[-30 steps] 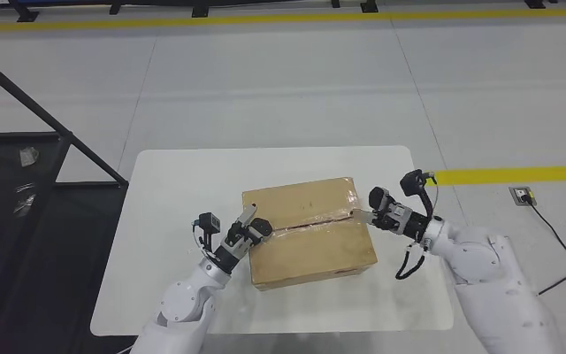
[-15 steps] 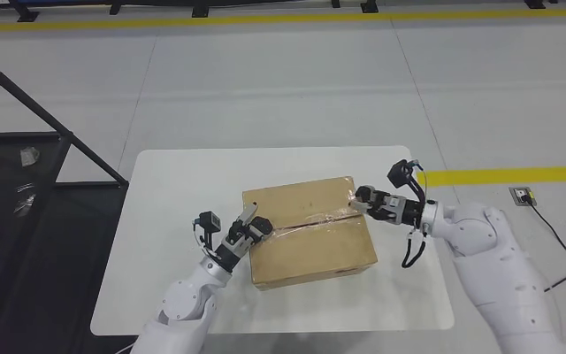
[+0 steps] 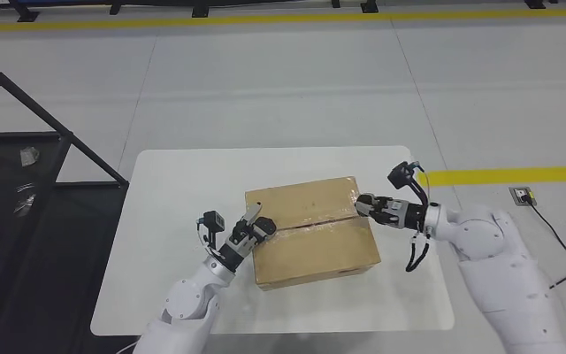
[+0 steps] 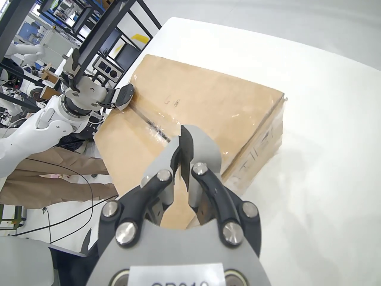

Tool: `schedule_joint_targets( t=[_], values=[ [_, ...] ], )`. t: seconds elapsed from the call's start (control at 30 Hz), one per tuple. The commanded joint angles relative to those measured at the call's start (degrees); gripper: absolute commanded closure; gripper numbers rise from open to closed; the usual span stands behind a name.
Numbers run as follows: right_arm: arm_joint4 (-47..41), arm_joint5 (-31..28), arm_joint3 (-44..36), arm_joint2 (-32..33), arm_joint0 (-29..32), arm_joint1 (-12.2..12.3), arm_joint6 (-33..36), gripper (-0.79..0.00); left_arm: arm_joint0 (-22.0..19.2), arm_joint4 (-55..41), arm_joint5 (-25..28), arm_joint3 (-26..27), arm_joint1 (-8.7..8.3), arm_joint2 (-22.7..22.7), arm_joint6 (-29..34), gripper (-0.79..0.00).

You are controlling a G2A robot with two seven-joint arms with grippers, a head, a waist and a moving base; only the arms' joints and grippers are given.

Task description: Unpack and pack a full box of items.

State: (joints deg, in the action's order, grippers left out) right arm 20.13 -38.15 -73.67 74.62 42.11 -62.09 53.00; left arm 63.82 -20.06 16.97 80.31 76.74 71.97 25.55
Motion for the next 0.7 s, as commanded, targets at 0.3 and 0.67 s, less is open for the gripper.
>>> schedule_joint_targets(
  t=[0.3, 0.67],
  values=[
    [4.1, 13.6, -9.1, 1.7, 4.5, 1.3, 2.2, 0.000, -0.2, -0.1, 0.1, -0.2, 0.06, -0.2, 0.5, -0.785],
    [7.2, 22.1, -9.6, 0.0, 3.9, 1.2, -1.0, 0.000, 0.3, -0.3, 0.4, -0.2, 0.02, 0.1, 0.8, -0.785]
  ],
)
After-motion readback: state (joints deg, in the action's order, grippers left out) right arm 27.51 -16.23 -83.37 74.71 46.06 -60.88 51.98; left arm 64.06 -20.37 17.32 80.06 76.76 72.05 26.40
